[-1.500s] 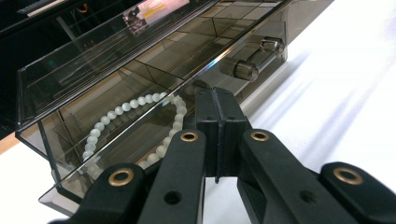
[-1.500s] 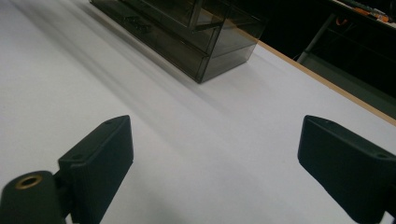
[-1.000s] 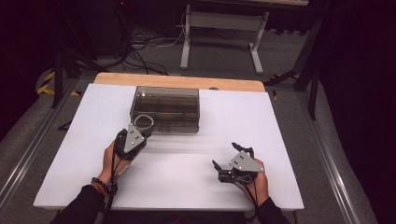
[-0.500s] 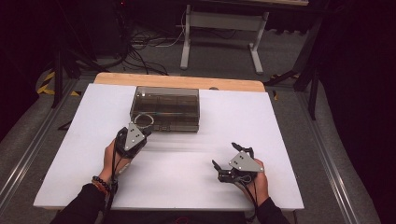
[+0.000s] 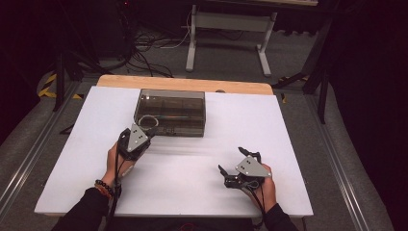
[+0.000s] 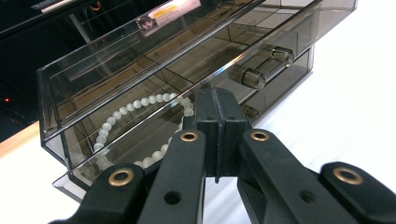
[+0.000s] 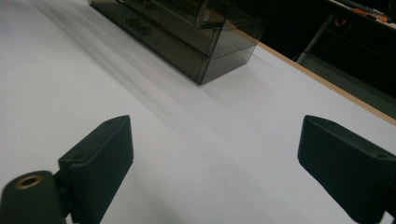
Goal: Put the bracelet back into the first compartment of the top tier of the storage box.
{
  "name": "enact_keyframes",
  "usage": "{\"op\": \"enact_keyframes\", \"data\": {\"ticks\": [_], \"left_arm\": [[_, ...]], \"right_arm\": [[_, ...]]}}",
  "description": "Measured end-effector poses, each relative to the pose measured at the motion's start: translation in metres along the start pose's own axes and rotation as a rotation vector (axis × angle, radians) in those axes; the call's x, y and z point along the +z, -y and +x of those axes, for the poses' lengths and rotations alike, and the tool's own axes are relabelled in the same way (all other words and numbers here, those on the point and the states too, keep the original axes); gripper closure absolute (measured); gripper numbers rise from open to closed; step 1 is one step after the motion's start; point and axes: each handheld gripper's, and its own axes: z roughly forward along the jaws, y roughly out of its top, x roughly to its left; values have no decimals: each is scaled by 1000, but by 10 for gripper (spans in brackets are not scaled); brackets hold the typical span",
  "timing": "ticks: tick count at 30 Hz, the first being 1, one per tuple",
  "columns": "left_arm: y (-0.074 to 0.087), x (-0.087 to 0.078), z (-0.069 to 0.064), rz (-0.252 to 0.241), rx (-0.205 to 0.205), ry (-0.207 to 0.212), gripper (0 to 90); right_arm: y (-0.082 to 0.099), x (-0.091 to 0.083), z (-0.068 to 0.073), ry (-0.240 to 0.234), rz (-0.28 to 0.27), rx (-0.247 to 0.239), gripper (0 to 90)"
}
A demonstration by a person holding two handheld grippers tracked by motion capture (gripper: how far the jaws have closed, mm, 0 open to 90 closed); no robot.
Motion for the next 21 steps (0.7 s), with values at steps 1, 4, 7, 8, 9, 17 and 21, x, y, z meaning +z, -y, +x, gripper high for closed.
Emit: {"op": "enact_keyframes", "data": {"ticks": [1,4,7,8,9,17,21], "left_arm": [[0,0,1,0,2,2,895],[0,1,2,1,-4,4,895],[0,3,4,2,-4,1,894],[0,3,4,3,-5,1,895],[0,3,4,3,-5,1,895],[0,8,6,12,0,-9,895],[0,10,6,12,6,-10,895]], "right_arm": [[0,0,0,0,-1,0,112],[0,1,-2,4,1,6,112],[0,3,-3,7,5,8,112],[0,3,-3,6,5,10,112],[0,3,-3,6,5,10,112],[1,3,-3,7,8,9,112],[0,3,-4,11,7,10,112]]}}
